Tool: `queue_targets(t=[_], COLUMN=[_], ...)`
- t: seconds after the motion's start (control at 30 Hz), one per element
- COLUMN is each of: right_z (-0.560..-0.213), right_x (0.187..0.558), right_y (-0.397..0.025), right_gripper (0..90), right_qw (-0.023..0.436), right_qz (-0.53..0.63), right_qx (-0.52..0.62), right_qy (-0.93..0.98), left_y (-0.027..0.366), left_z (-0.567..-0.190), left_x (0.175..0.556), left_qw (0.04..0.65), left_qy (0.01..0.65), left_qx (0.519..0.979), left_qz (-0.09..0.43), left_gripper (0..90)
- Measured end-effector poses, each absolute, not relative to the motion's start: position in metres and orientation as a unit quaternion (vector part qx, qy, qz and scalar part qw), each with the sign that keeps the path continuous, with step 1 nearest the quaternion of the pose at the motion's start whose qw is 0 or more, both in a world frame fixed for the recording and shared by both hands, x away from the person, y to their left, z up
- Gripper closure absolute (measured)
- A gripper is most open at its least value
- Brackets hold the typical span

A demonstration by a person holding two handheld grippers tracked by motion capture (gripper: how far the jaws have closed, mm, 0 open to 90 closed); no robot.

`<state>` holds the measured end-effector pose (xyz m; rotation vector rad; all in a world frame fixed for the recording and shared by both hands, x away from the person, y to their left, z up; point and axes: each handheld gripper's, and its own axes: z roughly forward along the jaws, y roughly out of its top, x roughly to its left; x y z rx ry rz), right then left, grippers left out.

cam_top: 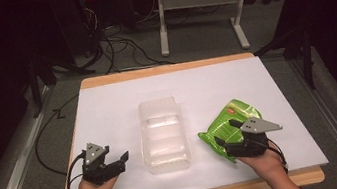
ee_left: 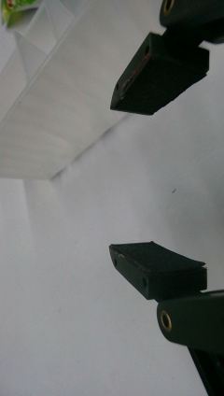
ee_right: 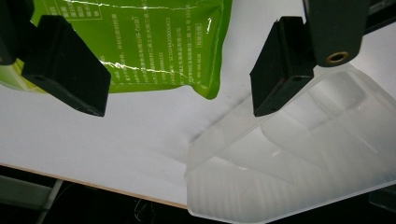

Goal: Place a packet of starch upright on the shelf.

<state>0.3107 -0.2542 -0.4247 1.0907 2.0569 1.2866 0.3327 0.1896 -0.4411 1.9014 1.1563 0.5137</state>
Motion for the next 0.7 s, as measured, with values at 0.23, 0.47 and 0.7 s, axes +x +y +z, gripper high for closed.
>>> queue_targets(t=[0.23,0.47,0.7], right_z=[-0.4243,-0.4244,-0.4214], right_x=[0.3130,0.3140,0.3161], right_y=[-0.2550,-0.2546,-0.2561], right_gripper=[23.1,23.1,21.4], right_qw=[0.228,0.222,0.230], right_qz=[0.475,0.471,0.464], right_qx=[0.392,0.390,0.391], right_qy=[0.755,0.760,0.761], left_y=[0.1863,0.1859,0.1852], left_z=[-0.4445,-0.4439,-0.4447], left_x=[0.3335,0.3334,0.3341], left_qw=[0.406,0.406,0.403], left_qy=[0.454,0.453,0.449], left_qx=[0.768,0.767,0.771], left_qz=[0.199,0.204,0.202], left_gripper=[25.5,25.9,25.9])
